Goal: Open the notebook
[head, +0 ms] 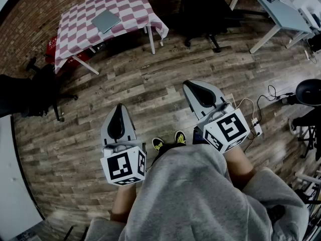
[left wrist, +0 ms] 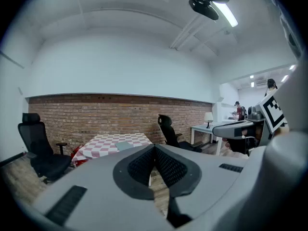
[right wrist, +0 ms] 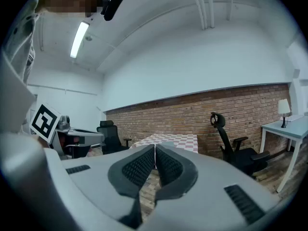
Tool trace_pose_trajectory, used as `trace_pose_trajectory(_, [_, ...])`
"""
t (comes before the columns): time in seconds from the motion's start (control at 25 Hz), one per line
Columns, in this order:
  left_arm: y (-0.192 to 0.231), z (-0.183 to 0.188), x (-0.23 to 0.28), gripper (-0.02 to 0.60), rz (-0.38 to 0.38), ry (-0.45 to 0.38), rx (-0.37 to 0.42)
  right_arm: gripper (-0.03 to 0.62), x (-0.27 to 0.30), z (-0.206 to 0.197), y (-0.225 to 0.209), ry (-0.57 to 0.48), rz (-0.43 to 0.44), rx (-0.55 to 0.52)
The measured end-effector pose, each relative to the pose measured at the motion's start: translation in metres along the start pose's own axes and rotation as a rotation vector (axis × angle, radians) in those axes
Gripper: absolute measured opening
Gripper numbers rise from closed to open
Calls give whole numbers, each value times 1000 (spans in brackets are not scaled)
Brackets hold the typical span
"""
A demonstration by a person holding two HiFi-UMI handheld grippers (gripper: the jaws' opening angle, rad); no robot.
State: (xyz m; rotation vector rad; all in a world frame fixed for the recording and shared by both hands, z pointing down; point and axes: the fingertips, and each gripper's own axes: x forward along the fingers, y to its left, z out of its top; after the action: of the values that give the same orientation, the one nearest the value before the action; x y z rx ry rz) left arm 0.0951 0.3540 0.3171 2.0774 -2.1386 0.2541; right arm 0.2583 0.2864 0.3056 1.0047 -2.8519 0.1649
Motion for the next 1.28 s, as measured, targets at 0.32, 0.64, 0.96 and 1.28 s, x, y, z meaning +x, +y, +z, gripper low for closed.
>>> trace_pose_trajectory(0.32, [20, -5, -5, 9, 5, -3, -38, 26, 8, -1, 20, -14, 19, 57])
trace_pose_trajectory(0.64, [44, -9, -9, 9, 7, 14, -49, 26, 17, 3, 37, -48, -27, 88])
trace_pose_trajectory(0.96, [73, -13, -14, 9, 8, 4, -60, 26, 32, 3, 58, -40, -12, 104])
trace_pose_trajectory(1.28, [106, -23, -15, 9, 20, 18, -65, 26, 53, -3, 81, -9, -5, 74])
